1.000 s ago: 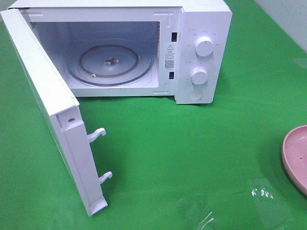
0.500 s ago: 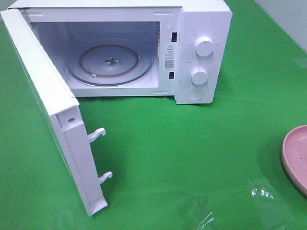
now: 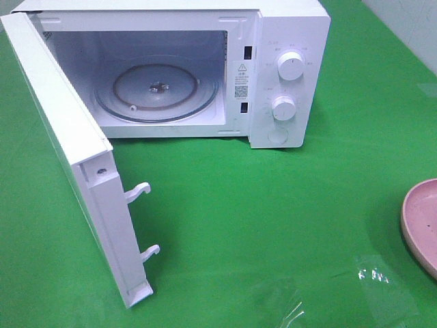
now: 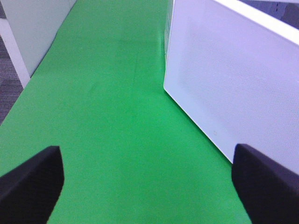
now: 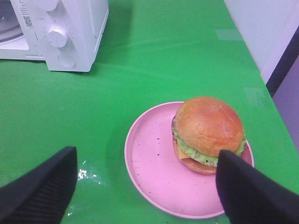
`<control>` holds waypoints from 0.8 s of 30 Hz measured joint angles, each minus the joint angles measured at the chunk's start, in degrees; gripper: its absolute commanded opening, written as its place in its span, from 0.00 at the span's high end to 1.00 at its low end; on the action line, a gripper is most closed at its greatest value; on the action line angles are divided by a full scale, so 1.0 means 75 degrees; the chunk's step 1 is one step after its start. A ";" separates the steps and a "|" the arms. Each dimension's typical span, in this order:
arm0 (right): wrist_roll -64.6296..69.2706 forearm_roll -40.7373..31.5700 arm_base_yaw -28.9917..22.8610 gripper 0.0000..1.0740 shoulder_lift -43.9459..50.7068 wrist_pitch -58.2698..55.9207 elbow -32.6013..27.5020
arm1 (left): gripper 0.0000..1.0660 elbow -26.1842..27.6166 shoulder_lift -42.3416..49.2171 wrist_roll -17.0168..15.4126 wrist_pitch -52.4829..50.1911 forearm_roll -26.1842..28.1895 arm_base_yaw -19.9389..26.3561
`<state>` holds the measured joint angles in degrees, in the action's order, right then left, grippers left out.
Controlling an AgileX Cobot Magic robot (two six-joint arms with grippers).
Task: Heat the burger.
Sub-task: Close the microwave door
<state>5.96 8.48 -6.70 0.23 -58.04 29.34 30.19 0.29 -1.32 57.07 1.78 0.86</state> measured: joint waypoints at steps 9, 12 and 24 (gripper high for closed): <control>0.0000 0.0000 0.0000 0.29 0.0000 0.0000 0.0000 | 0.59 0.0008 -0.0015 -0.0023 -0.1184 -0.0046 0.0000; 0.0000 0.0000 0.0000 0.29 0.0000 0.0000 0.0000 | 0.75 0.0008 -0.0267 -0.0023 -0.1627 -0.0099 0.0000; 0.0000 0.0000 0.0000 0.29 0.0000 0.0000 0.0000 | 1.00 -0.0260 -0.2299 -0.0023 -0.3881 -0.0107 0.0000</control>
<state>5.96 8.48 -6.70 0.23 -58.04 29.34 28.25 -16.96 -1.49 27.96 0.97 0.86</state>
